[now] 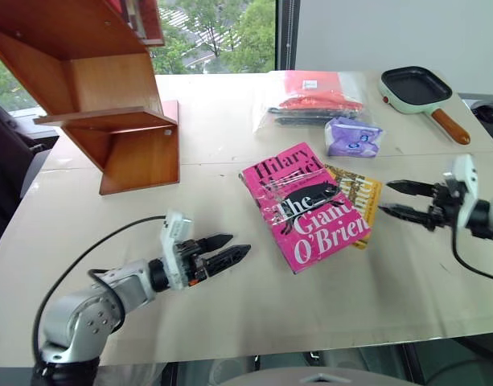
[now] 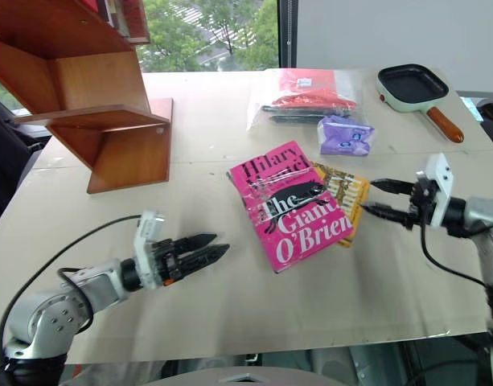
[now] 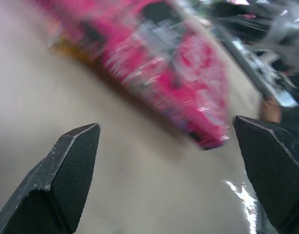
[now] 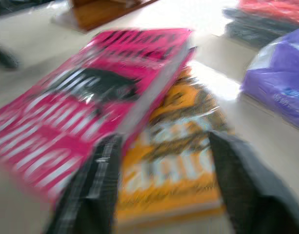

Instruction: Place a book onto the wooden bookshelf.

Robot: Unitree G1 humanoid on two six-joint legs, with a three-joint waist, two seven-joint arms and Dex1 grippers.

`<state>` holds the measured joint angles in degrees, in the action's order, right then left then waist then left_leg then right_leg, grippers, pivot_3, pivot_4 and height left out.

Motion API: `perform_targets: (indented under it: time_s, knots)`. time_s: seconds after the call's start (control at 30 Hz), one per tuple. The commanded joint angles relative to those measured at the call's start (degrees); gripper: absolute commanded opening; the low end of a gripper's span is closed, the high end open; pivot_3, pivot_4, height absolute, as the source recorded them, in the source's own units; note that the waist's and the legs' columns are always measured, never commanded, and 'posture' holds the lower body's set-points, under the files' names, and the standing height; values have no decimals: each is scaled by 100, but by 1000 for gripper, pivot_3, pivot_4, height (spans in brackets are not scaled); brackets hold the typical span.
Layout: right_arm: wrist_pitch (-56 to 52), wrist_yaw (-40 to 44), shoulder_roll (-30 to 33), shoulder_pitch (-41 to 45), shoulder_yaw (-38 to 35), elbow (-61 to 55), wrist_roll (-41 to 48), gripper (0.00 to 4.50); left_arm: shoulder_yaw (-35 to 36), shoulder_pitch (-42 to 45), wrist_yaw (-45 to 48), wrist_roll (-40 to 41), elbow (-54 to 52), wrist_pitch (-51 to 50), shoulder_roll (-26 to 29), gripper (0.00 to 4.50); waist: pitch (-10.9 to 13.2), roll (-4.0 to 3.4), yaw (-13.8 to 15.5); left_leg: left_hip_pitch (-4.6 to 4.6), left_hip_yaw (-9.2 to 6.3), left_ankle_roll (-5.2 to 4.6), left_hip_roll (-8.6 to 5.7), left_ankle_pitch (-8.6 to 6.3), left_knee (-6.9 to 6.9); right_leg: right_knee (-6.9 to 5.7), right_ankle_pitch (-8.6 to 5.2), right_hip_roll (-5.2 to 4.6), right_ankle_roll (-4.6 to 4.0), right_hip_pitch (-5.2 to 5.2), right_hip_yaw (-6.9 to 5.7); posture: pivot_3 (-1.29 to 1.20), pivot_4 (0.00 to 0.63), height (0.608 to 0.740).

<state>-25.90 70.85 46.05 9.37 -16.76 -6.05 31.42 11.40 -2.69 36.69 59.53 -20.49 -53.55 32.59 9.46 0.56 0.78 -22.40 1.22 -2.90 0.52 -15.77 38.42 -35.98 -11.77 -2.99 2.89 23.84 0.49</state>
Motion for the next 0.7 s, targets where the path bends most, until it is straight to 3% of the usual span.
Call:
perform_targets:
  time_s: [0.03, 0.23, 0.37, 0.5, 0.7]
  knots:
    - [-644, -278, 172, -733, -870, -1637, 948, 4444, 34, 340, -275, 923, 306, -587, -351, 4500, 0, 3, -8, -4, -4, 0, 1, 0, 9, -1, 0, 1, 1, -1, -4, 0, 150, 740]
    - [-1224, -730, -213, -2969, -2646, -3451, 1970, 4444, 93, 1268, -1025, 1868, 1544, -1371, -945, 4500, -12, 18, 55, 9, -9, -1, -7, 0, 28, 0, -8, 4, -7, -28, -24, 0, 150, 740]
    - [-991, -1070, -929, -4362, -3656, -4438, 2449, 4444, 181, 1852, -1772, 2266, 2508, -1738, -1316, 4500, -20, 30, 23, 3, -11, -1, -7, 0, 32, 1, -7, 5, -4, -27, -25, 0, 150, 740]
    - [-623, -1279, -1489, -5311, -3993, -5045, 2703, 4444, -19, 2162, -1934, 2086, 2945, -2135, -1490, 4500, -31, 44, -20, 7, -9, -1, -7, 0, 31, 1, -10, 6, -6, -27, -22, 0, 150, 740]
    - [207, -1146, -2126, -6080, -3821, -5325, 2458, 4444, -72, 2501, -1874, 1868, 3333, -2381, -1650, 4500, -62, 59, 11, 18, -3, 0, -5, 0, 31, 0, -29, 3, -3, -31, -15, 0, 150, 740]
